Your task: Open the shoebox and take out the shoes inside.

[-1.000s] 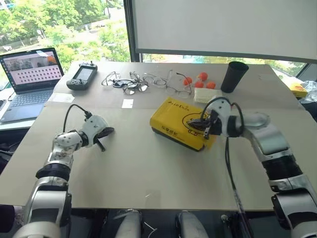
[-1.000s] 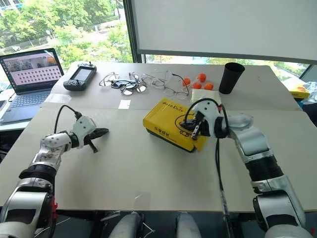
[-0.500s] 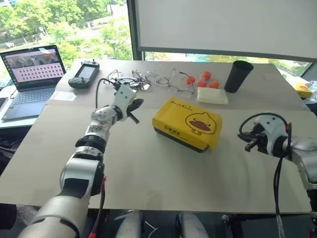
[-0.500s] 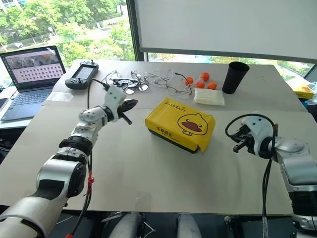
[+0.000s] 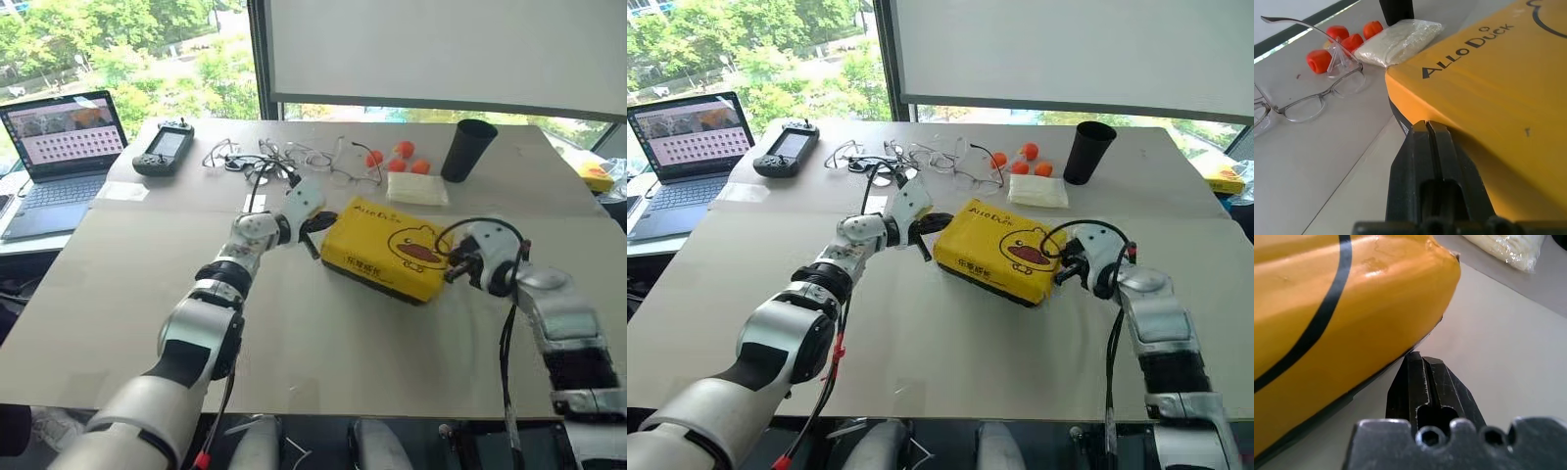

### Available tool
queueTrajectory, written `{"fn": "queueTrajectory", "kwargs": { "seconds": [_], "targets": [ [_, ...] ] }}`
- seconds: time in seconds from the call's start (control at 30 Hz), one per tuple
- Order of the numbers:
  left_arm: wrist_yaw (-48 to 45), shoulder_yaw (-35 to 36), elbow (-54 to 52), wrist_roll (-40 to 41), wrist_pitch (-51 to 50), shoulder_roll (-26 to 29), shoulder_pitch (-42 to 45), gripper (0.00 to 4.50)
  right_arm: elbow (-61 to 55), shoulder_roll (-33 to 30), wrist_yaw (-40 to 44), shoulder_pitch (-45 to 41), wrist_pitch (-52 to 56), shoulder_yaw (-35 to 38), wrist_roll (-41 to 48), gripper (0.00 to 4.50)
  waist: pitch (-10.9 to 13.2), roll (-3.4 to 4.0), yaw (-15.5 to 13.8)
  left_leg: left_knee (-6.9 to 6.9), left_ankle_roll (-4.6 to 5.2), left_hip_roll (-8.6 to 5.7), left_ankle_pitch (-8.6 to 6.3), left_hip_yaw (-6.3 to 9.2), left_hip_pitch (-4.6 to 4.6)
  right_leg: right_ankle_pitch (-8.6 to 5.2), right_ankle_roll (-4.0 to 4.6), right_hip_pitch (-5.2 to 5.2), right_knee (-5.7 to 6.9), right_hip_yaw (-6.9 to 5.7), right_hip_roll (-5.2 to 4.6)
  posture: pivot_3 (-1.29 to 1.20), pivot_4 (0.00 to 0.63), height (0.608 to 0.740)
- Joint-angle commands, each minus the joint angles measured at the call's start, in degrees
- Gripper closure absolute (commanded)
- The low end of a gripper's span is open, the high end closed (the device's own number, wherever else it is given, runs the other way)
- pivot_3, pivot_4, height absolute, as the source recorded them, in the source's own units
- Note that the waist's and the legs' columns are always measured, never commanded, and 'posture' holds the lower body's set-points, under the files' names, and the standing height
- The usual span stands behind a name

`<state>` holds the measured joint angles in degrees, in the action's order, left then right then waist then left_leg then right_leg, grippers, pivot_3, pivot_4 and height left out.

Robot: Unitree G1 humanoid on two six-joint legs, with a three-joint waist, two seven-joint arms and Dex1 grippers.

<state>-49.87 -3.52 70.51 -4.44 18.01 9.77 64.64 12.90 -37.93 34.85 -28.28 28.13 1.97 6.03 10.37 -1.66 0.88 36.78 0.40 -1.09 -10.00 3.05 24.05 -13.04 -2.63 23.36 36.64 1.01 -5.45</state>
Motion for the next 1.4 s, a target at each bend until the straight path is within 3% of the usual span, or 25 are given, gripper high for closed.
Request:
{"fn": "queueTrajectory", "kwargs": {
  "seconds": [0.03,0.17,0.3,0.5,0.67,0.83,0.97,1.27,1.3,1.33,1.4],
  "targets": [
    [-8.2,-0.3,-5.7,2.2,-4.0,1.1,-2.8,4.5,-0.2,2.2,4.3,-3.3,-4.2,-1.8,1.5,4.44,0.0,0.01,0.5,0.0,0.0,-0.01,0.0,-0.02,0.0,0.0,0.0,0.01,0.0,0.02,0.0,0.0,0.15,0.74],
    [-20.1,-1.3,-23.1,6.9,-17.3,7.2,-10.7,4.5,-6.6,2.4,12.6,-1.8,-0.8,-4.4,4.8,4.44,0.0,0.04,1.9,-0.04,0.0,0.07,0.0,0.01,-0.02,0.0,0.01,0.01,0.05,0.04,0.07,0.0,0.15,0.74],
    [-19.4,-0.2,-38.6,9.4,-29.9,12.3,-17.0,4.5,-11.5,2.7,15.5,0.6,1.4,-5.6,6.4,4.44,0.0,0.05,2.2,-0.05,0.01,0.11,-0.01,0.06,-0.02,-0.01,0.01,0.04,0.1,0.04,0.11,0.0,0.15,0.74],
    [-19.1,4.3,-68.8,18.3,-54.2,23.8,-33.5,4.5,-13.7,4.2,19.5,1.4,3.0,-9.3,7.1,4.44,0.0,0.08,2.6,-0.05,0.0,0.17,-0.01,0.05,-0.19,-0.02,0.04,0.02,0.14,0.14,0.12,0.0,0.15,0.74],
    [-21.2,3.0,-79.6,21.0,-57.7,30.4,-39.4,4.5,-7.3,5.4,19.3,-0.1,0.2,-10.6,4.3,4.44,0.0,0.08,1.4,-0.05,-0.01,0.18,0.0,0.05,-0.3,-0.03,0.07,-0.08,0.16,0.11,0.13,0.0,0.15,0.74],
    [-19.4,2.8,-80.7,21.1,-56.5,32.8,-39.1,4.5,-3.6,3.8,21.1,-0.9,-2.5,-11.6,2.4,4.44,0.0,0.06,1.2,-0.05,-0.03,0.22,0.0,0.03,-0.46,-0.01,0.18,-0.21,0.11,0.1,0.16,0.0,0.15,0.74],
    [-20.1,2.8,-81.7,22.5,-56.5,34.6,-39.8,4.5,5.8,2.3,17.6,-3.4,-7.1,-9.8,-0.8,4.44,0.0,0.06,1.3,-0.05,-0.03,0.22,0.0,0.01,-0.54,-0.03,0.19,-0.26,0.13,0.11,0.17,0.0,0.15,0.74],
    [-22.0,6.2,-69.8,19.9,-48.5,45.3,-35.0,4.5,0.5,-10.7,31.5,3.4,-1.9,-6.2,6.1,4.44,0.0,0.06,-0.2,-0.11,-0.04,0.19,-0.03,0.01,-0.45,-0.15,0.36,-0.21,0.1,0.04,0.12,0.0,0.15,0.74],
    [-22.6,6.3,-69.1,19.9,-48.1,46.5,-34.3,4.0,0.0,-11.8,32.7,4.1,-1.2,-5.9,6.7,4.5,0.0,0.05,-0.2,-0.11,-0.04,0.2,-0.03,0.0,-0.45,-0.16,0.36,-0.21,0.08,0.04,0.12,0.0,0.15,0.74],
    [-23.8,6.7,-69.1,20.8,-49.1,47.9,-33.5,3.87,-1.2,-12.7,34.4,4.9,-0.2,-5.8,7.8,4.5,0.0,0.05,-0.2,-0.11,-0.04,0.19,-0.04,0.0,-0.43,-0.2,0.35,-0.21,0.08,0.01,0.11,0.0,0.15,0.74],
    [-27.0,7.5,-71.1,24.4,-53.1,50.7,-32.3,3.12,-4.8,-13.6,37.7,6.5,2.8,-5.3,11.4,4.5,0.0,0.05,0.0,-0.12,-0.05,0.2,-0.04,0.01,-0.41,-0.35,0.18,-0.19,0.1,0.0,0.12,0.0,0.15,0.74]
  ]
}}
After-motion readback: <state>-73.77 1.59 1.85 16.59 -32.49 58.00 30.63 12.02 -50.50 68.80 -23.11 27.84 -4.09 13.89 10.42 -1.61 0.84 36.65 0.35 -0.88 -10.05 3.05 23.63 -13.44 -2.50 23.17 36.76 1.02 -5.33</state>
